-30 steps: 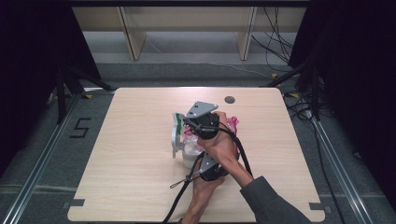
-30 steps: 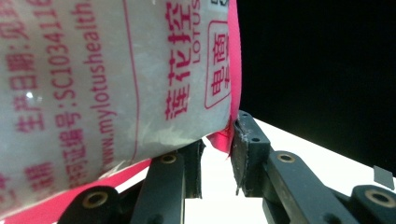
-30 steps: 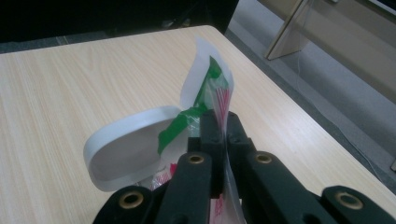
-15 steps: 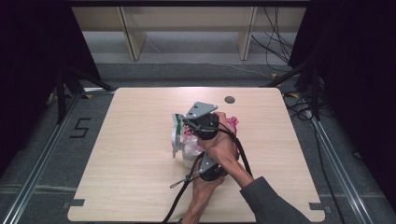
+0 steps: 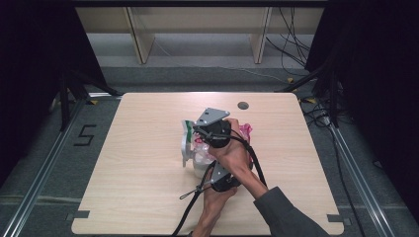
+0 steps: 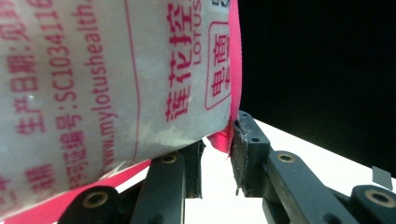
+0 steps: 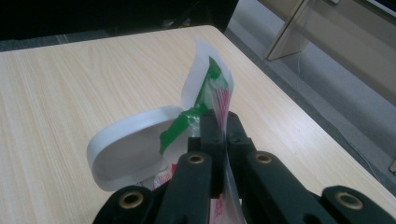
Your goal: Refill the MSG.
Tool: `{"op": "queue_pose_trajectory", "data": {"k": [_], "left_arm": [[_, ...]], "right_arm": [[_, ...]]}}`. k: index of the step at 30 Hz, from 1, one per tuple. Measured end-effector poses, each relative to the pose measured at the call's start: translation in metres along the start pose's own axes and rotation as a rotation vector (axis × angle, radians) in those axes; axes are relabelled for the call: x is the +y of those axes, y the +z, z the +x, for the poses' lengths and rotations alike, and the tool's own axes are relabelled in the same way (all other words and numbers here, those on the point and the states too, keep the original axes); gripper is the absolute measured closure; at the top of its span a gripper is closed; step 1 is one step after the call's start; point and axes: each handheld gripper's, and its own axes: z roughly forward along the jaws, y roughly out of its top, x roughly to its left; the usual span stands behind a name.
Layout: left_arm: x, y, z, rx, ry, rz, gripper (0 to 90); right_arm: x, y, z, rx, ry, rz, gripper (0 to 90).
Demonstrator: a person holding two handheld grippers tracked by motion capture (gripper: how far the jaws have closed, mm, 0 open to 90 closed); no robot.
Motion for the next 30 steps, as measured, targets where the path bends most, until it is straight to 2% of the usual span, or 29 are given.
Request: {"op": "queue_pose_trajectory", "data": {"k": [3,4,6,7,8,9,11,12,13,14,15,16,18,20,21,23,25,26,28,30], "left_arm": [[0.0009,-0.0009,0.0006,0.002,0.006,0.001,74.5],[0.0005,0.0002,-0.0007,-0.002,-0.008,-0.012,74.6],[-0.0007,0.0011,-0.0011,-0.001,-0.004,0.000,74.5],[-0.0007,0.0010,-0.0009,-0.001,-0.001,0.000,74.5],[-0.0006,0.0006,-0.0006,0.000,0.000,0.001,74.5],[-0.0005,0.0003,-0.0001,0.001,0.003,0.001,74.6],[-0.0009,0.0006,-0.0007,0.000,-0.002,0.001,74.5],[0.0001,-0.0010,0.0016,0.028,0.044,-0.008,74.5],[0.0004,-0.0008,0.0017,0.028,0.045,-0.010,74.5],[0.0014,-0.0006,0.0033,0.026,0.066,-0.011,74.5],[0.0013,-0.0008,0.0034,0.025,0.061,-0.012,74.5],[0.0008,-0.0016,0.0021,0.046,0.041,-0.008,74.6],[0.0002,-0.0019,0.0022,0.045,0.048,-0.002,74.5],[0.0007,-0.0015,0.0018,0.031,0.035,-0.016,74.6],[0.0015,-0.0034,0.0047,0.010,0.072,0.013,74.6],[0.0020,-0.0018,0.0035,0.011,0.056,-0.001,74.5],[0.0023,-0.0024,0.0035,0.011,0.060,-0.002,74.5],[0.0018,-0.0003,0.0015,0.022,0.028,-0.032,74.5],[0.0018,-0.0005,0.0016,0.026,0.028,-0.033,74.5],[0.0031,-0.0042,0.0045,0.010,0.077,0.012,74.5]], "right_arm": [[0.0003,-0.0028,0.0012,-0.020,0.003,-0.029,90.0],[-0.0001,-0.0026,0.0015,-0.010,-0.005,-0.021,90.0],[-0.0006,-0.0016,0.0016,-0.013,-0.015,-0.007,90.0],[-0.0013,-0.0009,0.0025,-0.020,-0.004,-0.004,90.0],[-0.0014,-0.0009,0.0011,-0.017,-0.008,-0.009,90.0],[-0.0014,-0.0022,0.0012,-0.012,0.016,-0.019,90.0],[-0.0016,-0.0012,0.0013,-0.015,0.000,-0.021,90.0],[-0.0019,-0.0002,0.0028,-0.014,-0.010,-0.008,90.0],[-0.0016,-0.0003,0.0035,-0.012,-0.004,-0.002,90.0],[-0.0016,-0.0003,0.0035,-0.012,-0.004,-0.002,90.0],[-0.0012,-0.0006,0.0024,-0.015,-0.007,-0.011,90.0],[-0.0009,-0.0014,0.0022,-0.009,0.004,-0.011,90.0],[-0.0014,0.0012,0.0039,-0.011,-0.008,0.000,90.0],[-0.0010,0.0018,0.0041,-0.009,-0.018,0.001,90.0],[-0.0010,0.0018,0.0041,-0.009,-0.018,0.001,90.0],[-0.0001,0.0026,0.0036,-0.014,-0.019,0.004,90.0],[0.0002,0.0027,0.0042,-0.016,-0.010,0.003,90.0],[0.0006,0.0030,0.0043,-0.014,-0.008,-0.001,90.0],[0.0011,0.0028,0.0046,-0.013,-0.007,0.000,90.0],[0.0013,0.0026,0.0048,-0.012,-0.005,0.003,90.0]]}}
